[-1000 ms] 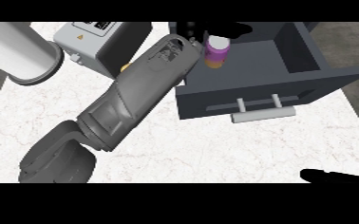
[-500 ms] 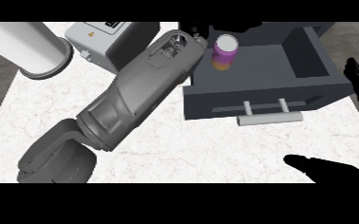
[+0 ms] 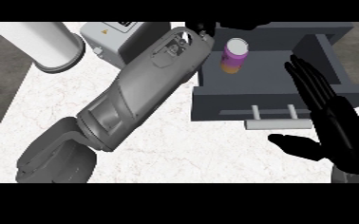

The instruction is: Pick up the can, place it into the drawer and close the drawer

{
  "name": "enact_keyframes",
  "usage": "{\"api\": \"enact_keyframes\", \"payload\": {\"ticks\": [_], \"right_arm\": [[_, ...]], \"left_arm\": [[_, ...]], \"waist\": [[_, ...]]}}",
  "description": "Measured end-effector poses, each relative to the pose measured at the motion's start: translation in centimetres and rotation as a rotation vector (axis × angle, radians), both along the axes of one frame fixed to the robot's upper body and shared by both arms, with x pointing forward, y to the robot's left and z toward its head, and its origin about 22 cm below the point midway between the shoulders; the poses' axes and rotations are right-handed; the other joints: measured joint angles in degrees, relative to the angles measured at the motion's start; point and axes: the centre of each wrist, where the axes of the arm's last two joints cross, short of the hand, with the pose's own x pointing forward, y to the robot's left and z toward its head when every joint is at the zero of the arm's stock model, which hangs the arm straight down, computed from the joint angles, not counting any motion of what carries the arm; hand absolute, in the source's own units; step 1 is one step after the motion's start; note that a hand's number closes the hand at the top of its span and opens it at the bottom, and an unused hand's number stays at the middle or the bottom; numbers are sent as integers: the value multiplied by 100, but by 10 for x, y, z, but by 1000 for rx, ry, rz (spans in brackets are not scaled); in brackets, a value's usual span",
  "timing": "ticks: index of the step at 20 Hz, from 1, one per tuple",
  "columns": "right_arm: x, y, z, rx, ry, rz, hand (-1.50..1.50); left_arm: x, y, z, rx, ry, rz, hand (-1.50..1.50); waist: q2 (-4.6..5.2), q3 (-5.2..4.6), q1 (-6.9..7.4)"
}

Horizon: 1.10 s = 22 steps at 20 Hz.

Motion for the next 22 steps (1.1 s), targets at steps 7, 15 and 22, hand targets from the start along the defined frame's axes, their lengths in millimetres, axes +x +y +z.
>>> {"api": "enact_keyframes", "payload": {"ticks": [7,15,22], "right_arm": [[26,8,-48,-94,17,-78,-150],[63,5,-78,-112,-18,-142,-150],[100,5,-92,-192,-66,-206,-150]], "left_arm": [[5,22,8,-1,8,14,-150],[3,57,18,3,19,22,-150],[-1,86,27,5,22,25,-150]], "waist": [[-44,1,160],[-116,-62,262],[-152,-117,337]]}}
